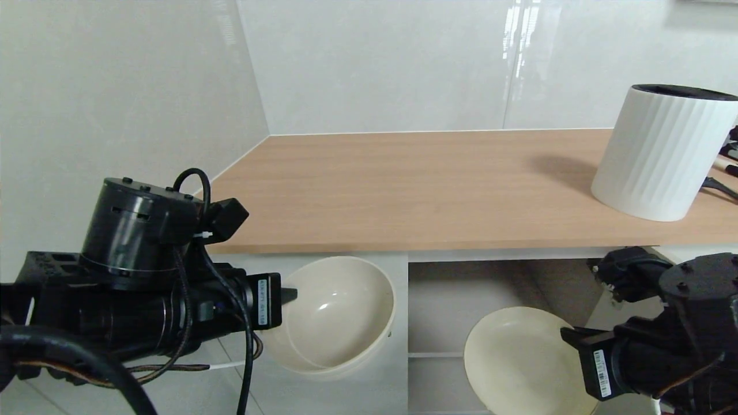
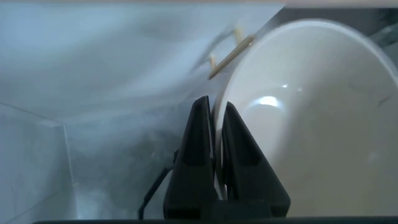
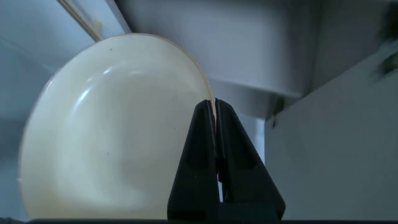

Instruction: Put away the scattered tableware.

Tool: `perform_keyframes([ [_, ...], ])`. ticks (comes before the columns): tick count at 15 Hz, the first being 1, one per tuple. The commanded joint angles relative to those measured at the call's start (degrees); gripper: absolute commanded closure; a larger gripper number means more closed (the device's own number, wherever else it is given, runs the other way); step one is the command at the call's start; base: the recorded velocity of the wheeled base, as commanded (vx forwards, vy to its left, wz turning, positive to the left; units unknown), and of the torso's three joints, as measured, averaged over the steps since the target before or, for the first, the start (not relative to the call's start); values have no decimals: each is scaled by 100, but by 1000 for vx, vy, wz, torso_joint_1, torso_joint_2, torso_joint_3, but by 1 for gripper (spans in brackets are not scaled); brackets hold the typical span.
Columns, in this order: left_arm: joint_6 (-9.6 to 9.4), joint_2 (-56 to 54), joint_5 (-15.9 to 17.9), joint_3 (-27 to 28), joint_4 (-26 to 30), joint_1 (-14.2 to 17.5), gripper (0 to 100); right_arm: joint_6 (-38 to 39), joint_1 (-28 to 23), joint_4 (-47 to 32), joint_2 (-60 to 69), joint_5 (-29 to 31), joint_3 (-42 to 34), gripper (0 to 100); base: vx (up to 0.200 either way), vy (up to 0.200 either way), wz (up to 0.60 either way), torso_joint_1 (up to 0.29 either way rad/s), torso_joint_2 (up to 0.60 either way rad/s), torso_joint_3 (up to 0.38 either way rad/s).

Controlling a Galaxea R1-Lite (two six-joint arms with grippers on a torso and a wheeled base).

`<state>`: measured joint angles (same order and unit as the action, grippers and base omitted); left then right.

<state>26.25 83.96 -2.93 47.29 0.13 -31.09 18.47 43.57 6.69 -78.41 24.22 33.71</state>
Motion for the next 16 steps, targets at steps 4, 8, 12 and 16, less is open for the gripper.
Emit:
perform_keyframes([
  [4, 3, 200, 20, -62, -22, -3, 100, 122, 11, -1, -720, -23, -128, 100, 0, 0, 0, -122, 465, 338],
  [8, -5, 191, 20, -62, -22, -3, 100, 131, 11, -1, -1010, -23, -171, 100, 0, 0, 0, -71, 448, 366],
  [12, -5, 182, 20, -62, -49, -3, 100, 192, 152, 7, -1238, -23, -224, 100, 0, 0, 0, -27, 254, 232],
  [16, -5, 147, 20, -62, -49, -3, 100, 192, 108, 148, -1379, -23, -233, 100, 0, 0, 0, 1, 14, 13],
])
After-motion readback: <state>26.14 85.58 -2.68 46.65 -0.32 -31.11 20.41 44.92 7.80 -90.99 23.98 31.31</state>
